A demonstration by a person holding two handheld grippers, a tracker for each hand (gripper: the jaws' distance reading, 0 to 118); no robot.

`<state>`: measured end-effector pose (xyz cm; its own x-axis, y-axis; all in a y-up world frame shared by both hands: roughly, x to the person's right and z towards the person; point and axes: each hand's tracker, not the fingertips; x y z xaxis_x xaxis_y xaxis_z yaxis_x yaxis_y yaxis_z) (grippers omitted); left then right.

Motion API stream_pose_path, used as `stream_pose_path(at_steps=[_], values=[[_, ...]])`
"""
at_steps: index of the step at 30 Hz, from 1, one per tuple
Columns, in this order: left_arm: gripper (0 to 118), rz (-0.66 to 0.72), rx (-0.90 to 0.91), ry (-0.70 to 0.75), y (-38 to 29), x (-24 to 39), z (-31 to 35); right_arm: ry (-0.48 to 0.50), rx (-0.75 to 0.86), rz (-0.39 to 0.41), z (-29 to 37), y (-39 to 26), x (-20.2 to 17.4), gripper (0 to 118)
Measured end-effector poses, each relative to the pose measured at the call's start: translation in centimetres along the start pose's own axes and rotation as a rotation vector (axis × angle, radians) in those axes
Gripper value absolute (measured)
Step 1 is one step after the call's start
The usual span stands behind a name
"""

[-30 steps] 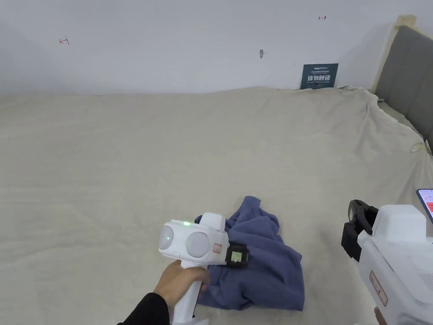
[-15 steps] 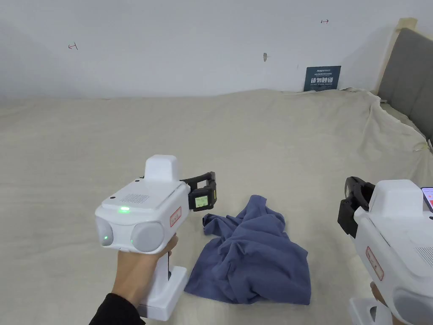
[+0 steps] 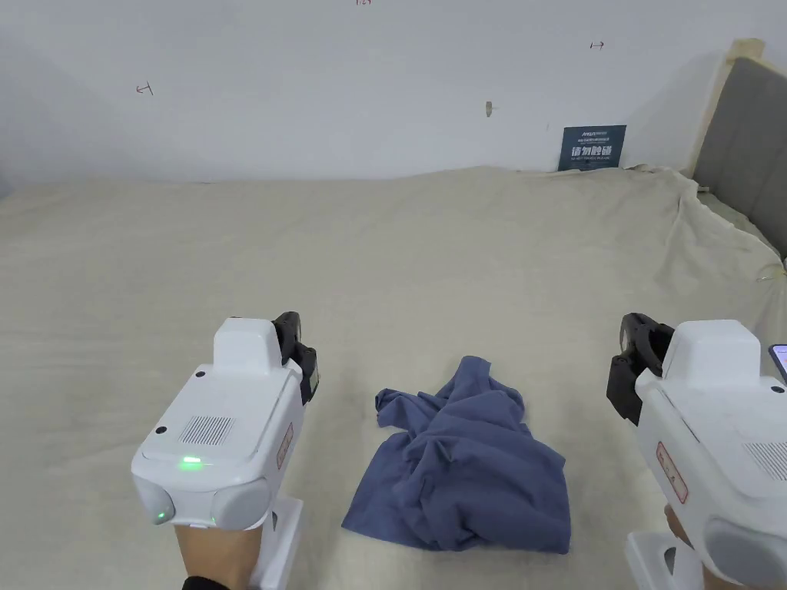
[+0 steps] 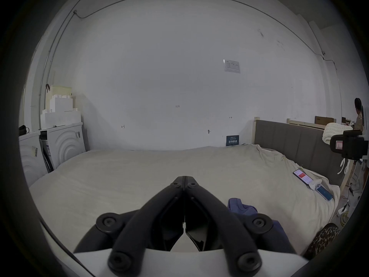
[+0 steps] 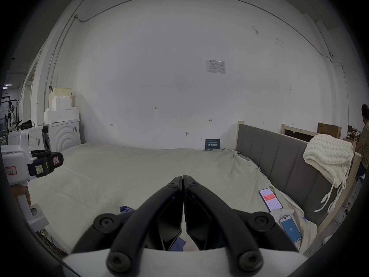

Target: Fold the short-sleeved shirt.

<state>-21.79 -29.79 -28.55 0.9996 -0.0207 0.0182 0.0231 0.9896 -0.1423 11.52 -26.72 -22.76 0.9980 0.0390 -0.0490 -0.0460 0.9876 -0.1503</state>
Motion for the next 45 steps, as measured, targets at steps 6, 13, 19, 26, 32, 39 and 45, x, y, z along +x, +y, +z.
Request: stream_pose_path(at_steps=[6, 13, 19, 26, 32, 39, 45], values=[[0, 0.007, 0.002, 0.023, 0.0, -0.3, 0.0, 0.003, 0.002, 0.000, -0.1, 0.0, -0.1, 0], [0, 0.035, -0.037, 0.030, -0.2, -0.8, -0.9, 0.009, 0.000, -0.001, -0.3, 0.1, -0.2, 0], [0, 0.091, -0.313, -0.013, -2.9, -0.9, -3.6, 0.006, -0.013, -0.006, -0.6, -0.3, 0.0, 0], [4, 0.162, -0.607, -0.060, -8.8, 0.3, -6.0, 0.000, -0.047, -0.009, -1.1, -1.3, 0.5, 0], [52, 0.189, -0.773, -0.075, -13.1, 1.5, -7.6, -0.002, -0.078, -0.010, -1.5, -2.3, 0.8, 0], [80, 0.125, -0.927, -0.055, -16.6, 3.5, -8.9, -0.005, -0.110, -0.014, -2.0, -3.3, 1.2, 0], [64, -0.027, -0.929, -0.043, -17.8, 5.9, -8.7, -0.005, -0.134, -0.012, -2.5, -3.9, 1.5, 0]])
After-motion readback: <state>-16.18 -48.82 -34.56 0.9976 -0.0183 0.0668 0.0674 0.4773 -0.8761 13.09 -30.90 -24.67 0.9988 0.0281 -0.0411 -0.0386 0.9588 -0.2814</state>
